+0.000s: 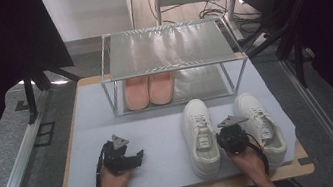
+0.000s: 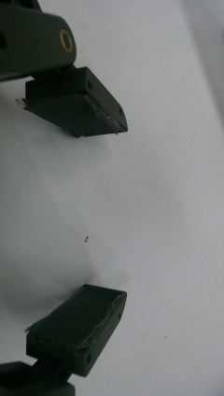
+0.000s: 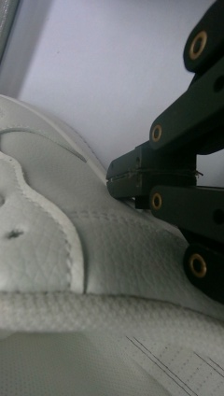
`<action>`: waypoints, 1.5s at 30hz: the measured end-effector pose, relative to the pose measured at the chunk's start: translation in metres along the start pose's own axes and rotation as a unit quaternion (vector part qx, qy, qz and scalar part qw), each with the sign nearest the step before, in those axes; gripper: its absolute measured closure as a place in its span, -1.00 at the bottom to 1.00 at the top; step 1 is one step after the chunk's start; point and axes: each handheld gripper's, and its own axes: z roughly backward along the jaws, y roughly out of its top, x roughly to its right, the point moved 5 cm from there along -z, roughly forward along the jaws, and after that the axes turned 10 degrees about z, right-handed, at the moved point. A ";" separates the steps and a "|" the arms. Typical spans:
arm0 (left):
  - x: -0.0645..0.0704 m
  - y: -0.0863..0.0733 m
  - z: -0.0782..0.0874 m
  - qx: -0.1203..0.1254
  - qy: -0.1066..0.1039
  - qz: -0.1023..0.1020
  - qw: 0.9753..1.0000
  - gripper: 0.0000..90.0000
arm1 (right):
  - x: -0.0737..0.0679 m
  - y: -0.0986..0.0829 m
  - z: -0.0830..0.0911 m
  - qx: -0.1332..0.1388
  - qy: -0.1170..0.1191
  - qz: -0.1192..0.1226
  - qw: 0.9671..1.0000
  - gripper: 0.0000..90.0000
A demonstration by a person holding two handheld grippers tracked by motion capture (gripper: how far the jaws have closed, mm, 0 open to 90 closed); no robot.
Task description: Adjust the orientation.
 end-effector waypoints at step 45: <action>0.000 0.000 0.000 0.000 0.000 0.000 1.000 -0.63 | -0.032 0.045 -0.048 0.059 0.103 0.044 0.992 1.00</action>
